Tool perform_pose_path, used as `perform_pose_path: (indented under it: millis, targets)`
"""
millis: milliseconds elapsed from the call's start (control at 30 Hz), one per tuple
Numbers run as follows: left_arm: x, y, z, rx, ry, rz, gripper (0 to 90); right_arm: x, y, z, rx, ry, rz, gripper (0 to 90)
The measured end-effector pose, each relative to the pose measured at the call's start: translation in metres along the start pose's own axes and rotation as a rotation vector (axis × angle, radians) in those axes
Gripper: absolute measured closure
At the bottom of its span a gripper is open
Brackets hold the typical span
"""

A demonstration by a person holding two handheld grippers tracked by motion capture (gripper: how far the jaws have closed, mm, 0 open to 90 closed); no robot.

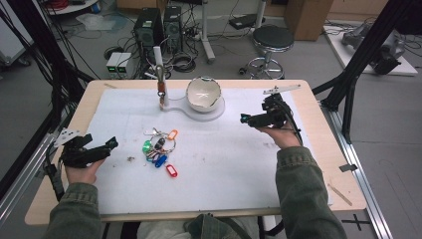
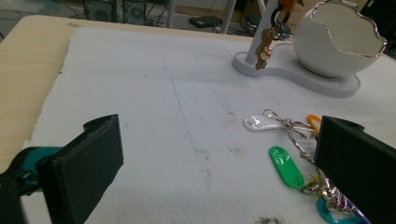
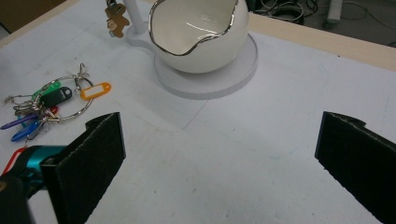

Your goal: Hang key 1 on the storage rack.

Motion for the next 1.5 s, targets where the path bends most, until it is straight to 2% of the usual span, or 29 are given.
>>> perform_pose_path:
  millis: [500, 633, 700, 900, 1300, 1500]
  targets:
    - [0.000, -0.001, -0.001, 0.004, 0.006, -0.002, 1.7, -0.017, -0.014, -0.029, 0.020, -0.025, -0.040, 0.6]
    - [0.000, -0.001, -0.001, 0.006, 0.008, 0.000, 1.7, -0.022, -0.015, -0.038, 0.034, -0.050, -0.029, 0.6]
    - [0.000, -0.001, -0.001, 0.004, 0.008, 0.000, 1.7, -0.023, -0.015, -0.043, 0.019, -0.040, -0.044, 0.6]
    - [-0.001, -0.001, -0.001, 0.003, 0.007, 0.001, 1.7, -0.028, -0.018, -0.053, 0.021, -0.048, -0.051, 0.6]
    - [-0.001, -0.002, -0.002, 0.009, 0.013, 0.000, 1.8, -0.039, -0.025, -0.069, 0.038, -0.060, -0.086, 0.6]
    - [0.000, -0.002, -0.002, 0.011, 0.019, -0.002, 1.7, -0.043, -0.028, -0.084, 0.052, -0.058, -0.102, 0.7]
Point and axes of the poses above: each handheld gripper's, and its own axes: x roughly forward along the jaws, z roughly out of its top, y roughly to its left, the point moved 4 cm from there along x, roughly forward along the jaws, and after that the axes turned 12 degrees about -y, right-handed, at the moved point
